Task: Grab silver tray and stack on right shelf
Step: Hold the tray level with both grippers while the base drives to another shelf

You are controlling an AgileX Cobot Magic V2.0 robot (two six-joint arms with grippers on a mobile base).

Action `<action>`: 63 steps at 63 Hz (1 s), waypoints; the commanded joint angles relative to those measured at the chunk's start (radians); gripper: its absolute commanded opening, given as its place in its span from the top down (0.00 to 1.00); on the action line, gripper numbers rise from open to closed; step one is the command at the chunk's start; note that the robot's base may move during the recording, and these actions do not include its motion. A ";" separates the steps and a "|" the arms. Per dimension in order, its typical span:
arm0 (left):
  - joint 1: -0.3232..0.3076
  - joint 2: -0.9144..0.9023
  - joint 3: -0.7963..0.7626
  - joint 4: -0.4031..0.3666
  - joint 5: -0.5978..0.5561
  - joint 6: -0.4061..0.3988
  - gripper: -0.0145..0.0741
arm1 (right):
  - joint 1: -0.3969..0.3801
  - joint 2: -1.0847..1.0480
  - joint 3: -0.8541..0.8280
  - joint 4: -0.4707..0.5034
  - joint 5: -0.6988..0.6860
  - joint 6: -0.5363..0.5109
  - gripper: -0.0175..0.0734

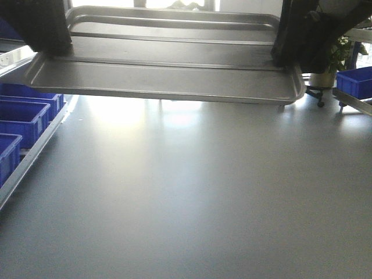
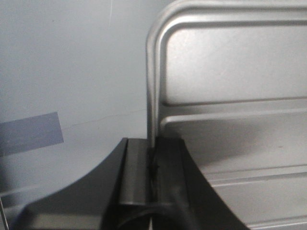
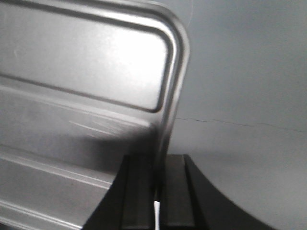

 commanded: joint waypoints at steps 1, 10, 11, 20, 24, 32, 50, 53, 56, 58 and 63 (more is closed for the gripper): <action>-0.010 -0.031 -0.035 0.004 -0.042 0.006 0.94 | 0.005 -0.038 -0.036 -0.001 -0.054 -0.028 0.75; -0.010 -0.031 -0.035 0.004 -0.042 0.006 0.94 | 0.005 -0.038 -0.036 -0.001 -0.054 -0.028 0.75; -0.010 -0.031 -0.035 0.004 -0.042 0.006 0.94 | 0.005 -0.038 -0.036 -0.001 -0.054 -0.028 0.75; -0.010 -0.031 -0.035 0.004 -0.042 0.006 0.94 | 0.005 -0.038 -0.036 -0.001 -0.054 -0.028 0.75; -0.010 -0.031 -0.035 0.004 -0.042 0.006 0.94 | 0.005 -0.038 -0.036 -0.001 -0.054 -0.028 0.75; -0.010 -0.031 -0.035 0.004 -0.042 0.006 0.94 | 0.005 -0.038 -0.036 -0.001 -0.054 -0.028 0.75; -0.010 -0.031 -0.035 0.002 -0.042 0.006 0.94 | 0.005 -0.038 -0.036 -0.001 -0.052 -0.028 0.75; -0.010 -0.031 -0.035 0.002 -0.042 0.006 0.94 | 0.005 -0.038 -0.036 -0.001 -0.052 -0.028 0.75; -0.010 -0.031 -0.035 0.002 -0.042 0.006 0.94 | 0.005 -0.038 -0.036 -0.001 -0.052 -0.028 0.75; -0.010 -0.031 -0.035 0.002 -0.042 0.006 0.94 | 0.005 -0.038 -0.036 -0.001 -0.052 -0.028 0.75; -0.010 -0.031 -0.035 0.002 -0.042 0.006 0.94 | 0.005 -0.038 -0.036 -0.001 -0.052 -0.028 0.75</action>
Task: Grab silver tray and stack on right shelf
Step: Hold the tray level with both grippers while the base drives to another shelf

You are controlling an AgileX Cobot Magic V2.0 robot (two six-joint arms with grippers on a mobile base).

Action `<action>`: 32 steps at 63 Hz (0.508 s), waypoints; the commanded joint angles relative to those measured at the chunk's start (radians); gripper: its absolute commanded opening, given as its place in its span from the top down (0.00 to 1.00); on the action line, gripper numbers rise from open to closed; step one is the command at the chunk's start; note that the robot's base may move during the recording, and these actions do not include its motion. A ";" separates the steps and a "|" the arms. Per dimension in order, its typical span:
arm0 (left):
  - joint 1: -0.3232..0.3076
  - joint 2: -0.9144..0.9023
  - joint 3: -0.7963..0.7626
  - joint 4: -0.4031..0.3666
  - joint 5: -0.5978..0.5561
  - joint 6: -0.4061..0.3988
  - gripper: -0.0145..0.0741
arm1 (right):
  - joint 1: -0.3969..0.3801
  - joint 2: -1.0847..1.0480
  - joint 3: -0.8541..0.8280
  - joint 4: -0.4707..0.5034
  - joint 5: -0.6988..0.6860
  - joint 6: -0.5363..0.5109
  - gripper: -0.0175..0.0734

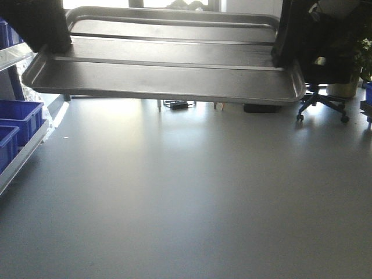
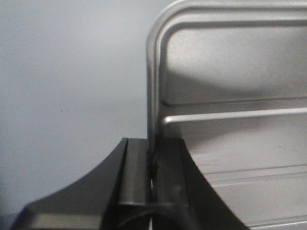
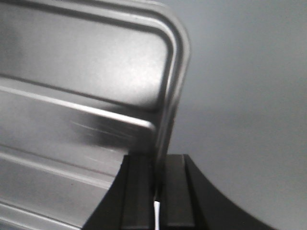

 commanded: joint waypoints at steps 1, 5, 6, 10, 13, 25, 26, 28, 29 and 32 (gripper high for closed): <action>-0.010 -0.031 -0.035 0.006 -0.042 0.006 0.94 | 0.005 -0.038 -0.036 -0.001 -0.054 -0.028 0.75; -0.010 -0.031 -0.035 0.006 -0.042 0.006 0.94 | 0.005 -0.038 -0.036 -0.001 -0.054 -0.028 0.75; -0.010 -0.031 -0.035 0.006 -0.042 0.006 0.94 | 0.005 -0.038 -0.036 -0.001 -0.053 -0.028 0.75; -0.010 -0.031 -0.035 0.006 -0.042 0.006 0.94 | 0.005 -0.038 -0.036 -0.001 -0.053 -0.028 0.75; 0.003 -0.031 -0.035 0.006 -0.042 0.006 0.94 | 0.005 -0.038 -0.036 -0.001 -0.053 -0.028 0.75; 0.003 -0.031 -0.035 0.006 -0.042 0.006 0.94 | 0.005 -0.038 -0.036 -0.001 -0.050 -0.028 0.75; 0.003 -0.031 -0.035 0.006 -0.042 0.006 0.94 | 0.005 -0.038 -0.036 -0.001 -0.050 -0.028 0.75; 0.003 -0.031 -0.035 0.006 -0.042 0.006 0.94 | 0.005 -0.038 -0.036 -0.001 -0.050 -0.028 0.75; 0.003 -0.031 -0.035 0.006 -0.042 0.006 0.94 | 0.005 -0.038 -0.036 -0.001 -0.050 -0.028 0.75; 0.003 -0.031 -0.035 0.006 -0.042 0.006 0.94 | 0.005 -0.038 -0.036 -0.001 -0.050 -0.028 0.75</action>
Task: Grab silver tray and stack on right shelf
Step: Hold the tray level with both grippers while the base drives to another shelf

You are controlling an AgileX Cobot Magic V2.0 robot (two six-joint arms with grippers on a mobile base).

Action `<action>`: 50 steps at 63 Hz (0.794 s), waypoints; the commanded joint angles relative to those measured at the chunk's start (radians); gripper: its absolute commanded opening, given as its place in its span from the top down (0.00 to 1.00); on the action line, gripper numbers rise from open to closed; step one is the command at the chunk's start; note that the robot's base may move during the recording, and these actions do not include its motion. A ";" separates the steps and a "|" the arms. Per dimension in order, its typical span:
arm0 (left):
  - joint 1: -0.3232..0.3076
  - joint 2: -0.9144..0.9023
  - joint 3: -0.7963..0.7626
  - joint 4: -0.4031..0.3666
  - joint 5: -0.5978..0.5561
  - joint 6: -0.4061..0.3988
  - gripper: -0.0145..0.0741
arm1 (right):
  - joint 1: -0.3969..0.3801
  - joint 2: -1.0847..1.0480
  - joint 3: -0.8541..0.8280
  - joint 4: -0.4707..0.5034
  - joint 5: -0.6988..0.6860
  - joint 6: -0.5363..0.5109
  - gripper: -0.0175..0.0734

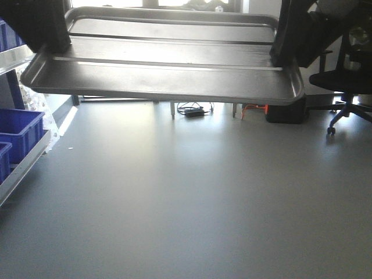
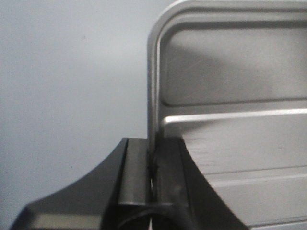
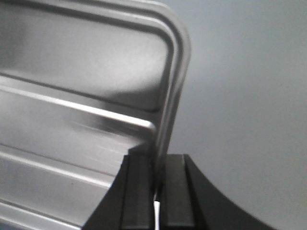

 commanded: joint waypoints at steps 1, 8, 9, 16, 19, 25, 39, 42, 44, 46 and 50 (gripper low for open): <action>-0.001 -0.031 -0.035 0.008 -0.042 0.006 0.94 | 0.005 -0.038 -0.036 -0.004 -0.048 -0.028 0.75; -0.001 -0.031 -0.035 0.008 -0.042 0.006 0.94 | 0.005 -0.038 -0.036 -0.004 -0.048 -0.028 0.75; -0.001 -0.031 -0.035 0.008 -0.042 0.006 0.94 | 0.005 -0.038 -0.036 -0.004 -0.048 -0.028 0.75; -0.001 -0.031 -0.035 0.010 -0.042 0.006 0.94 | 0.005 -0.038 -0.036 -0.004 -0.047 -0.028 0.75; -0.001 -0.031 -0.035 0.008 -0.042 0.006 0.94 | 0.005 -0.038 -0.036 -0.004 -0.047 -0.028 0.75; -0.001 -0.031 -0.035 0.008 -0.042 0.006 0.94 | 0.005 -0.038 -0.036 -0.004 -0.048 -0.028 0.75; -0.001 -0.031 -0.035 0.008 -0.042 0.006 0.94 | 0.005 -0.038 -0.036 -0.004 -0.047 -0.028 0.75; -0.001 -0.031 -0.035 0.008 -0.042 0.006 0.94 | 0.005 -0.038 -0.036 -0.004 -0.047 -0.028 0.75; -0.001 -0.031 -0.035 0.008 -0.042 0.006 0.94 | 0.005 -0.038 -0.036 -0.004 -0.047 -0.028 0.75; -0.001 -0.031 -0.035 0.008 -0.042 0.006 0.94 | 0.005 -0.038 -0.036 -0.004 -0.047 -0.028 0.75; -0.001 -0.031 -0.035 0.008 -0.042 0.006 0.94 | 0.005 -0.038 -0.036 -0.004 -0.047 -0.028 0.75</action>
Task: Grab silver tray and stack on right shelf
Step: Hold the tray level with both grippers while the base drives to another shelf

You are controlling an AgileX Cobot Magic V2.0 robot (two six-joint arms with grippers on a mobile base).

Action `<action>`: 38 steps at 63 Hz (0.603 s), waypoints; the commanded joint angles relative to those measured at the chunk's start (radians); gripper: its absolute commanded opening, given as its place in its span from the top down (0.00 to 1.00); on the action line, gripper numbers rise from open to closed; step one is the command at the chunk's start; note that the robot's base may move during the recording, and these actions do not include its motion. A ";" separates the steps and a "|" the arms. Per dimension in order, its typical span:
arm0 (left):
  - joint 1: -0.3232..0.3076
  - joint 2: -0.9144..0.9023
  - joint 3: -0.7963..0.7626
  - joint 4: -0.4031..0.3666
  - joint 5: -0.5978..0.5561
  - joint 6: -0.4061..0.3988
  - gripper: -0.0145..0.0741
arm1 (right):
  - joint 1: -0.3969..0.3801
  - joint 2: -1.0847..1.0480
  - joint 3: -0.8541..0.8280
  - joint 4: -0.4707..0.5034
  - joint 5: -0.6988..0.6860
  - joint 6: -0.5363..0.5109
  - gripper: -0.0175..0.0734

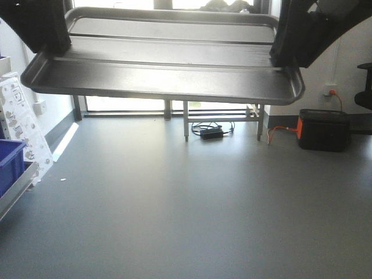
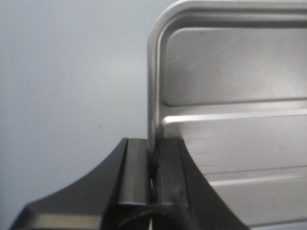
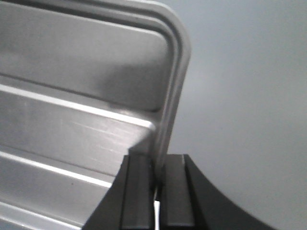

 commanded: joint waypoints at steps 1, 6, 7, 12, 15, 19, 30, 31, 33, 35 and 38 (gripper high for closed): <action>-0.002 -0.033 -0.035 0.009 -0.042 0.006 0.94 | 0.005 -0.038 -0.036 -0.006 -0.047 -0.028 0.75; -0.002 -0.033 -0.035 0.009 -0.042 0.006 0.94 | 0.005 -0.038 -0.036 -0.006 -0.047 -0.028 0.75; -0.002 -0.033 -0.035 0.009 -0.042 0.006 0.94 | 0.005 -0.038 -0.036 -0.006 -0.047 -0.028 0.75; -0.002 -0.033 -0.035 0.009 -0.042 0.006 0.94 | 0.005 -0.038 -0.036 -0.006 -0.047 -0.028 0.75; -0.002 -0.033 -0.035 0.009 -0.042 0.006 0.94 | 0.005 -0.038 -0.036 -0.006 -0.047 -0.028 0.75; -0.002 -0.033 -0.035 0.009 -0.042 0.006 0.94 | 0.005 -0.038 -0.036 -0.006 -0.047 -0.028 0.75; -0.002 -0.033 -0.035 0.009 -0.042 0.006 0.94 | 0.005 -0.038 -0.036 -0.006 -0.047 -0.028 0.75; -0.002 -0.033 -0.035 0.009 -0.042 0.006 0.94 | 0.005 -0.038 -0.036 -0.006 -0.047 -0.028 0.75; -0.002 -0.033 -0.035 0.009 -0.042 0.006 0.94 | 0.005 -0.038 -0.036 -0.006 -0.047 -0.028 0.75; -0.002 -0.033 -0.035 0.009 -0.042 0.006 0.94 | 0.005 -0.038 -0.036 -0.006 -0.047 -0.028 0.75; -0.002 -0.033 -0.035 0.009 -0.042 0.006 0.94 | 0.005 -0.038 -0.036 -0.006 -0.047 -0.028 0.75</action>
